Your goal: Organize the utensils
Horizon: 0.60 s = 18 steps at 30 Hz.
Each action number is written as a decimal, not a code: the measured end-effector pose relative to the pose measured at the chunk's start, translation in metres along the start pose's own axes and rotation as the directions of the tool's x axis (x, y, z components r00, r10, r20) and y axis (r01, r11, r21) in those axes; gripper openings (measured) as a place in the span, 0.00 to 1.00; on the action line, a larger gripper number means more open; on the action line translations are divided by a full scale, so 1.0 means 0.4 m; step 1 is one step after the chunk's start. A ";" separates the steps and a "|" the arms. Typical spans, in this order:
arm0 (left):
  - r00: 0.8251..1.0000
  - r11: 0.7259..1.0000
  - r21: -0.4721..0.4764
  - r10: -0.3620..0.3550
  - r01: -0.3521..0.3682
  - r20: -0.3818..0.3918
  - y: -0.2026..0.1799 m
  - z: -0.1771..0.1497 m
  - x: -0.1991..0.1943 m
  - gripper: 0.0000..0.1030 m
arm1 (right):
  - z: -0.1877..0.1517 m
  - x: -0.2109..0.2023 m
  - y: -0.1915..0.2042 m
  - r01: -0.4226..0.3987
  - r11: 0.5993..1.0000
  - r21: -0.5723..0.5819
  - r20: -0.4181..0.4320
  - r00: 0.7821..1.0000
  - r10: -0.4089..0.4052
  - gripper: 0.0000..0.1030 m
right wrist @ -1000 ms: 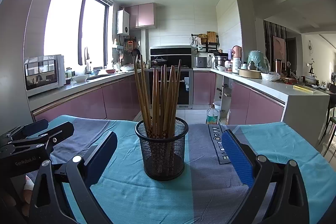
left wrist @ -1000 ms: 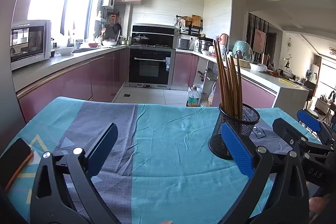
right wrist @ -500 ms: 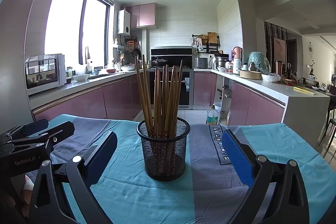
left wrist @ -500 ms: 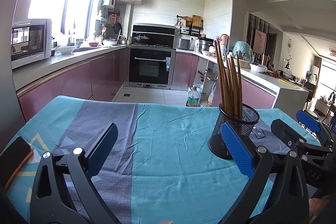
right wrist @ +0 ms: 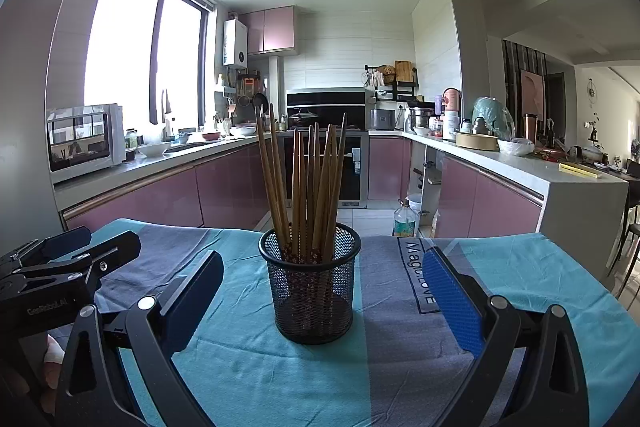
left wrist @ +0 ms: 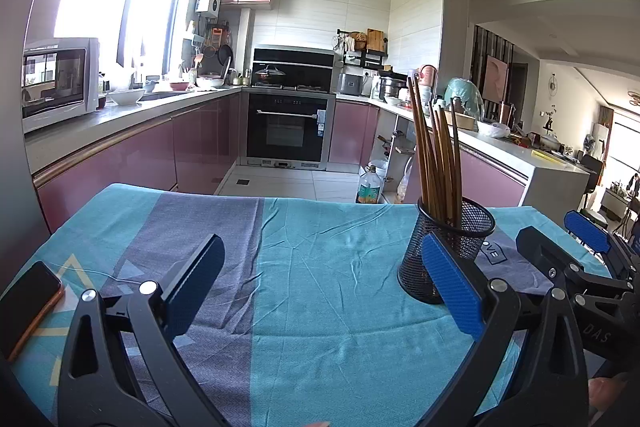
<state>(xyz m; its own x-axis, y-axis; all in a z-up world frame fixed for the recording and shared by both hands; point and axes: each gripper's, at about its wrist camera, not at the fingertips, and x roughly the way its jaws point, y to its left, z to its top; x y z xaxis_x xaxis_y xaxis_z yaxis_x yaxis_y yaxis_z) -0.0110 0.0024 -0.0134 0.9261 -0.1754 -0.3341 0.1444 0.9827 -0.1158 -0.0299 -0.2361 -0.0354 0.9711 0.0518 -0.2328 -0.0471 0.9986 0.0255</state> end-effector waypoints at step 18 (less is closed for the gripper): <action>1.000 1.000 0.002 0.000 0.000 -0.001 -0.002 0.000 0.001 0.94 | -0.001 -0.002 -0.003 0.001 1.000 0.002 0.000 1.000 -0.001 0.93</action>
<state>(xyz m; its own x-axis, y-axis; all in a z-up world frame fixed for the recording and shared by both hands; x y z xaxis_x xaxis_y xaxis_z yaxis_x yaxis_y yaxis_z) -0.0106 0.0015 -0.0134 0.9257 -0.1758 -0.3349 0.1453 0.9828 -0.1144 -0.0308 -0.2372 -0.0358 0.9712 0.0513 -0.2325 -0.0462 0.9986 0.0273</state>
